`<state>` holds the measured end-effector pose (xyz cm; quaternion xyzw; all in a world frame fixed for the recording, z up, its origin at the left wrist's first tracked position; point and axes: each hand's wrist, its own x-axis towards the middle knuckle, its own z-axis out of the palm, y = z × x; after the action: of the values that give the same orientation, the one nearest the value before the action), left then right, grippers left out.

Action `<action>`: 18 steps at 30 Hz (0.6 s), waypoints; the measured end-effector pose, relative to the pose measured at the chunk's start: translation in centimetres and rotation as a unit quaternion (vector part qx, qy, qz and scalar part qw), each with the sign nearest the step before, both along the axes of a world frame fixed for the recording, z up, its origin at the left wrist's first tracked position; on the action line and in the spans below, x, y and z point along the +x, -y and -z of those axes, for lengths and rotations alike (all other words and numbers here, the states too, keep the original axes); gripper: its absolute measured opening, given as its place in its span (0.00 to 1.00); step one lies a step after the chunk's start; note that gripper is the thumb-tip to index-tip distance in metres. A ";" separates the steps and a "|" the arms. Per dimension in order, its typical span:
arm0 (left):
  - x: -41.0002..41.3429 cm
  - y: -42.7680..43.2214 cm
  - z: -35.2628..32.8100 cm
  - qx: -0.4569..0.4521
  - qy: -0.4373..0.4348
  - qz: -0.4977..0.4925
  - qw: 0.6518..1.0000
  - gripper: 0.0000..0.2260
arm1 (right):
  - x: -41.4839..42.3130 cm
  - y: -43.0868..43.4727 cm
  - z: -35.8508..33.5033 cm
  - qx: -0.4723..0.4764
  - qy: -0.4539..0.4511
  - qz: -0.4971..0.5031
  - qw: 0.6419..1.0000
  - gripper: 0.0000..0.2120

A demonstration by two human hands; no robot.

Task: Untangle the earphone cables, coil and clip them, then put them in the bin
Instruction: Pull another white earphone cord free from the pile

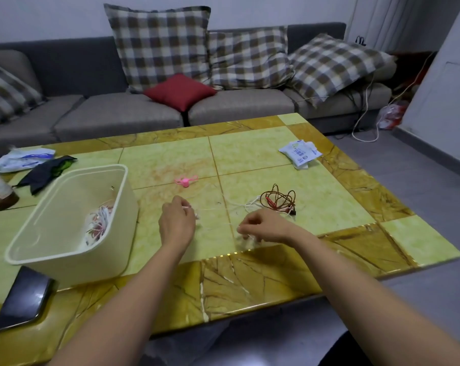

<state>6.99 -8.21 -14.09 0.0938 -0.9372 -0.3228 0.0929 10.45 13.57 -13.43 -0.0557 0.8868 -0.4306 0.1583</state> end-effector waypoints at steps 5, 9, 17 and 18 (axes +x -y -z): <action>1.0 2.1 0.3 -0.038 0.061 -0.014 0.997 0.15 | -0.9 0.9 0.7 -0.012 -0.218 0.201 0.955 0.11; 1.6 1.6 0.1 -0.042 -0.002 0.034 0.999 0.12 | -1.3 -0.1 2.1 0.126 -0.180 0.199 0.955 0.22; 1.5 -3.2 0.7 -0.024 -0.028 0.219 0.975 0.10 | -0.2 -3.1 2.2 0.228 -0.018 0.099 0.969 0.10; 1.4 -4.0 1.0 -0.026 -0.019 0.235 0.972 0.10 | -0.1 -3.5 1.8 0.219 0.012 0.089 0.972 0.12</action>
<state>8.35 -4.25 -15.10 -0.1375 -0.9392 -0.3126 0.0349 10.31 17.07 -15.20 0.0645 0.9590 -0.2386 0.1388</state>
